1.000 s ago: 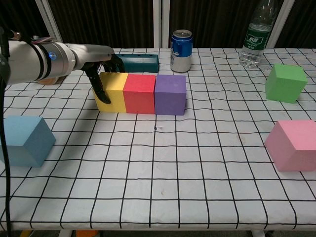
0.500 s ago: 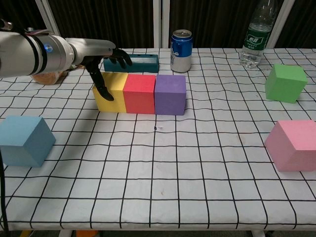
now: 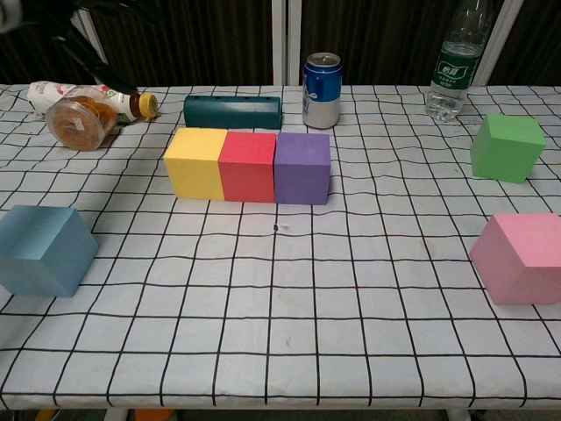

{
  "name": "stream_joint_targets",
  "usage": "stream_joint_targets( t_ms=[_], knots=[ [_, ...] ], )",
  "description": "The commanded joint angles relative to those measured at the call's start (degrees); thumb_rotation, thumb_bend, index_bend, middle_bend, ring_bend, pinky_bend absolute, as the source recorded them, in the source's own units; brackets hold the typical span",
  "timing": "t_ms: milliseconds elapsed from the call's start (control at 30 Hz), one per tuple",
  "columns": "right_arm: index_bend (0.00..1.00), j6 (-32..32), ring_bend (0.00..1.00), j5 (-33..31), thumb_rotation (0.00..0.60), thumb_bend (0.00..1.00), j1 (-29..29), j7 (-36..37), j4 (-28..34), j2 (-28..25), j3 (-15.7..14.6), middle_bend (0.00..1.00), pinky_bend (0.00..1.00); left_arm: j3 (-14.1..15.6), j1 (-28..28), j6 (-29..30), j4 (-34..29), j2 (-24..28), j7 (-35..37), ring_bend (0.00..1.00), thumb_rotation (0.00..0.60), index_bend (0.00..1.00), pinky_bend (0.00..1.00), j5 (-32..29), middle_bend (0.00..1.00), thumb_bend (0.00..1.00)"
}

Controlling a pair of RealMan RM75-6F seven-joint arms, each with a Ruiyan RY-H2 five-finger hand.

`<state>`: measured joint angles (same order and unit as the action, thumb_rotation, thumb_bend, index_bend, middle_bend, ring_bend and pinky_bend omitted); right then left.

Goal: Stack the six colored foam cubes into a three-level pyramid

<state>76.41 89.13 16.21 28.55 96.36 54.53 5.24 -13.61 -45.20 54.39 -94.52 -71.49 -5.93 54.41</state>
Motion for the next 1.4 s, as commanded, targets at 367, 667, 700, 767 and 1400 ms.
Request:
stream_joint_targets(
  t_ms=[367,667,700,767,1400],
  knots=[
    [0.00,-1.4,0.00,-0.4,0.600,0.26,1.2,-2.0,1.0,0.8,0.4,0.06,0.00,10.6,12.4,3.4,-7.6,11.1,8.0,0.06,0.600,0.23,0.00,16.1,0.19,0.00],
    [0.00,-2.1,0.00,-1.1,0.600,0.26,1.4,-3.4,2.1,0.5,0.5,0.06,0.00,14.9,15.5,4.1,-9.7,11.5,8.4,0.06,0.600,0.20,0.00,23.8,0.17,0.00],
    [0.00,-2.1,0.00,-1.1,0.600,0.26,1.4,-3.4,2.1,0.5,0.5,0.06,0.00,15.2,15.8,4.1,-9.9,11.4,8.3,0.06,0.600,0.19,0.00,24.1,0.17,0.00],
    [0.00,-2.1,0.00,-1.0,0.600,0.26,1.4,-3.4,2.1,0.6,0.4,0.06,0.00,15.7,16.1,3.6,-10.4,11.5,8.0,0.06,0.600,0.19,0.00,24.4,0.17,0.00],
    [0.00,-2.5,0.00,-1.1,0.600,0.26,1.6,-1.4,0.5,1.1,0.3,0.06,0.00,18.2,18.1,2.2,-12.6,7.9,-4.1,0.06,0.600,0.18,0.00,21.9,0.16,0.00]
  ],
)
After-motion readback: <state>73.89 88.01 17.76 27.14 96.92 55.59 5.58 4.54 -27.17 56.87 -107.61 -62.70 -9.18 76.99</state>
